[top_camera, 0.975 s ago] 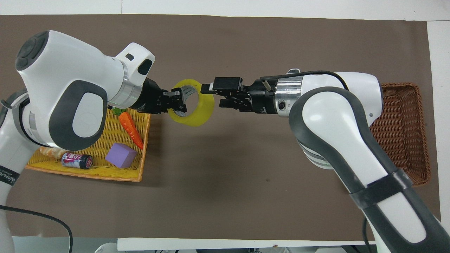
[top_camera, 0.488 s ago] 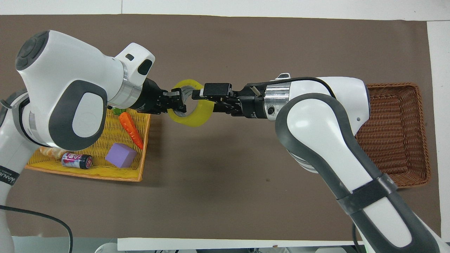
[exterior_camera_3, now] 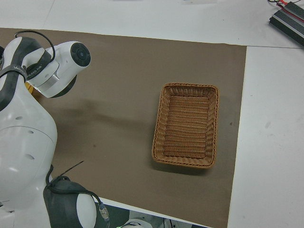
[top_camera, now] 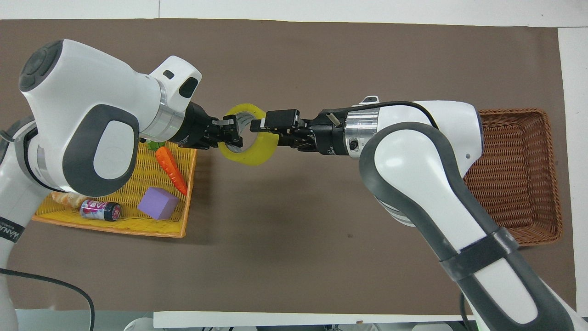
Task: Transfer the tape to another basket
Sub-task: 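Grasp the tape with the right gripper and open the left gripper, then carry the tape with the right gripper over the wicker basket while the left gripper withdraws, then lower the tape into the wicker basket and open the right gripper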
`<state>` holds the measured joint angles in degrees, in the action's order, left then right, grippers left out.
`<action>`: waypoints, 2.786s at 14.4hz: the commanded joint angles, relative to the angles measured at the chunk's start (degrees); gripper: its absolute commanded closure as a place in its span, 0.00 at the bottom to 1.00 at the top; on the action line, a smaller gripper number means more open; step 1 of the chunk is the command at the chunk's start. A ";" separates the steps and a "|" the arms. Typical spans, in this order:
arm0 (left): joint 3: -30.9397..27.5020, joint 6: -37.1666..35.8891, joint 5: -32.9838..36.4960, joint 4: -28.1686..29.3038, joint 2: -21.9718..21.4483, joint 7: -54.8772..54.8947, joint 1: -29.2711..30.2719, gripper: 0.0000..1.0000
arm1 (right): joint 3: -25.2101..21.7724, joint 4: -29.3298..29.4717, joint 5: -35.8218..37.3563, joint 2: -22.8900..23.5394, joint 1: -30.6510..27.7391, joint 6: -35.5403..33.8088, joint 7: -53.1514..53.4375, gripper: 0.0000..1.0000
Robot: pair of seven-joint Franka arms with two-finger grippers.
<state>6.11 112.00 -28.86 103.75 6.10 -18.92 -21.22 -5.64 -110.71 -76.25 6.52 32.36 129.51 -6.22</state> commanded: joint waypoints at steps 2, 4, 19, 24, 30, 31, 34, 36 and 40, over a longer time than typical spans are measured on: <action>-0.22 -1.61 0.21 -0.13 -1.18 0.55 0.66 1.00 | -0.25 0.50 -0.12 0.42 0.51 0.92 -0.72 0.55; -0.22 -1.52 0.21 -0.13 -1.18 0.46 0.57 1.00 | -0.25 0.59 -0.12 0.51 0.42 0.66 -0.55 1.00; -1.28 -15.90 8.01 -6.18 -7.42 -4.91 8.71 0.00 | -0.42 0.94 5.58 -0.10 -6.94 -6.79 -2.39 1.00; -1.54 -19.01 19.71 -5.15 -8.39 17.19 23.12 0.01 | -0.51 1.38 12.61 -0.63 -25.20 -23.39 -9.32 1.00; -1.63 -18.22 19.89 -4.52 -8.74 23.75 30.63 0.00 | -0.86 6.38 27.36 0.59 -47.79 -45.00 -19.86 1.00; -1.80 -18.22 21.72 -4.52 -8.74 23.75 30.72 0.00 | -0.86 7.08 29.74 1.47 -51.66 -48.53 -23.80 1.00; -1.80 -18.48 26.92 -4.52 -8.74 23.75 30.63 0.00 | -0.77 11.38 35.99 6.73 -60.46 -55.31 -33.48 1.00; -1.80 -19.01 26.93 -4.44 -8.83 23.75 30.63 0.00 | -0.77 14.55 36.96 12.61 -64.77 -57.43 -38.84 1.00; -1.80 -18.22 27.10 -4.70 -8.74 23.92 30.45 0.00 | -0.42 14.21 39.34 13.34 -64.36 -54.45 -41.06 1.00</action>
<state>4.15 93.77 -3.21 98.63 -2.01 4.84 9.41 -7.14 -98.16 -38.34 19.91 -32.51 75.00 -47.18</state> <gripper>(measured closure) 0.000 0.467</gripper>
